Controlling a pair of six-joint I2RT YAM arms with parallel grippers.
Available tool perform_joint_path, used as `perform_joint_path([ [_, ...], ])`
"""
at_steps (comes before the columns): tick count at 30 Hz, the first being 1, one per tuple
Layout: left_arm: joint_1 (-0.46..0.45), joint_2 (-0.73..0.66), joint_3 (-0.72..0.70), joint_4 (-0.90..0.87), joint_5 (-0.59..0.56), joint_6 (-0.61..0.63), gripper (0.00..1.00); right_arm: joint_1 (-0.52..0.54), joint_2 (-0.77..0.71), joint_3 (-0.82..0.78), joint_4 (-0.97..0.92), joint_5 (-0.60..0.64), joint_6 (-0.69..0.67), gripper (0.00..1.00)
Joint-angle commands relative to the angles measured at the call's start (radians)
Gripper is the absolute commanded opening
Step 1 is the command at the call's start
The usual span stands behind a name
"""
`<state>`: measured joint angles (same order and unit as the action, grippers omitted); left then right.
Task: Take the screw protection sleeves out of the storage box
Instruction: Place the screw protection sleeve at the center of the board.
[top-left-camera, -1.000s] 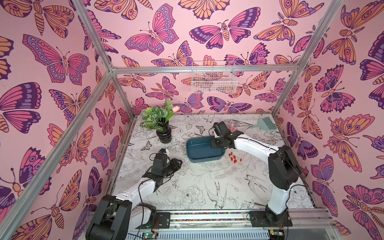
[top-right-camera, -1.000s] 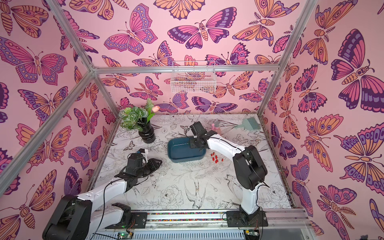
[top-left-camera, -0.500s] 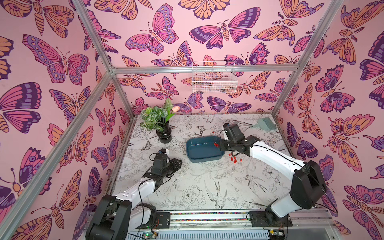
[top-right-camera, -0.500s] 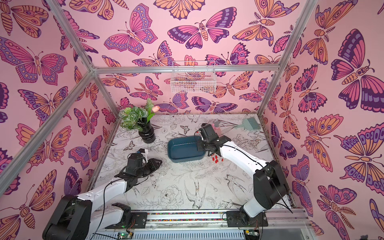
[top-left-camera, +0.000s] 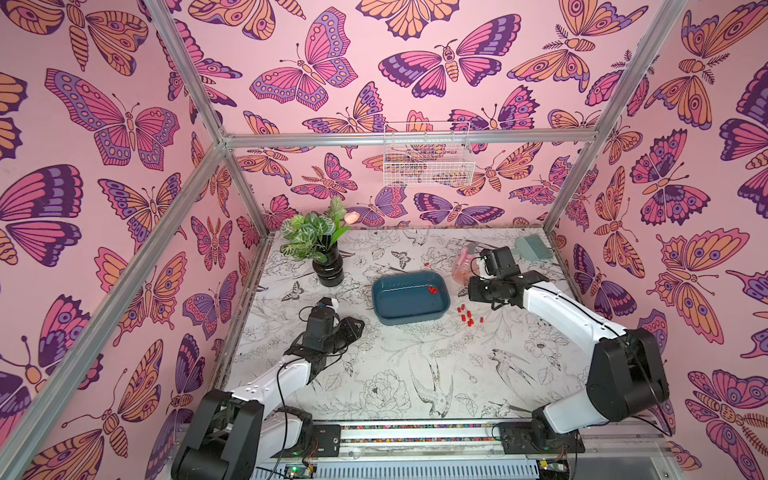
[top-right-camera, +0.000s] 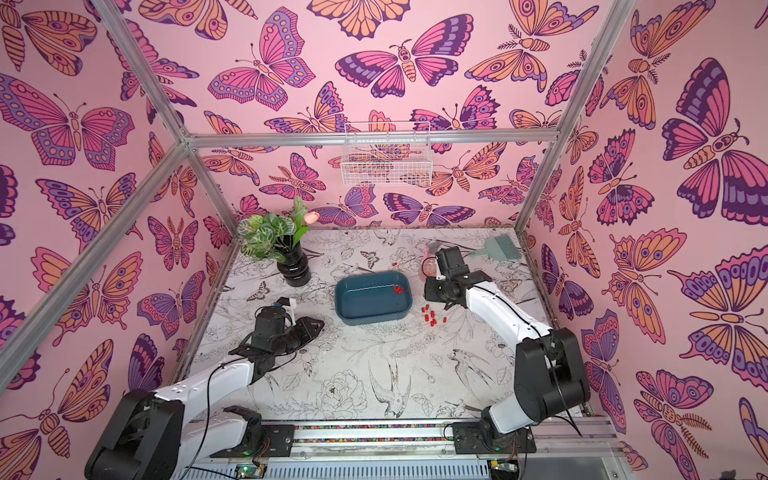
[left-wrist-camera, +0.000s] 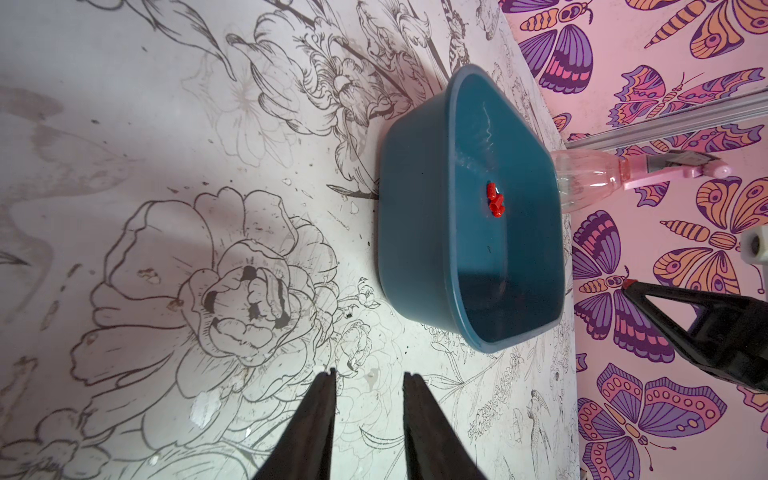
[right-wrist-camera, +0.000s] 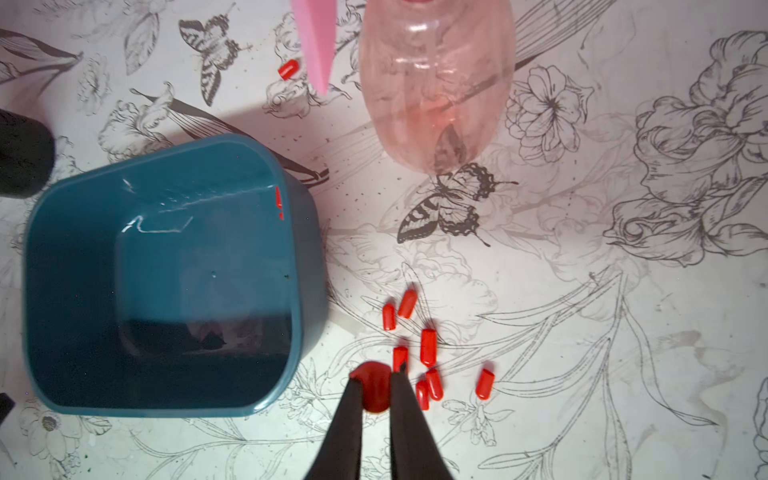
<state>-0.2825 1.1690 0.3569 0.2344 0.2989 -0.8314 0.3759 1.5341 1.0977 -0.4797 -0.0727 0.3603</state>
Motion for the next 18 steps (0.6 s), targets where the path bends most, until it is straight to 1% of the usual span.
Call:
perform_joint_path([
  [1, -0.003, 0.001, 0.017, -0.017, -0.004, 0.006, 0.33, -0.025, 0.029, -0.006, -0.057, -0.028, -0.047, 0.16],
  [2, -0.003, -0.001, 0.017, -0.017, -0.003, 0.006, 0.33, -0.030, 0.057, -0.006, -0.061, -0.029, -0.053, 0.16],
  [11, -0.003, -0.003, 0.016, -0.018, -0.003, 0.006, 0.33, -0.050, 0.148, 0.031, -0.118, -0.036, -0.080, 0.17],
  [18, -0.004, -0.003, 0.017, -0.018, -0.003, 0.005, 0.33, -0.060, 0.176, 0.038, -0.135, -0.026, -0.090, 0.17],
])
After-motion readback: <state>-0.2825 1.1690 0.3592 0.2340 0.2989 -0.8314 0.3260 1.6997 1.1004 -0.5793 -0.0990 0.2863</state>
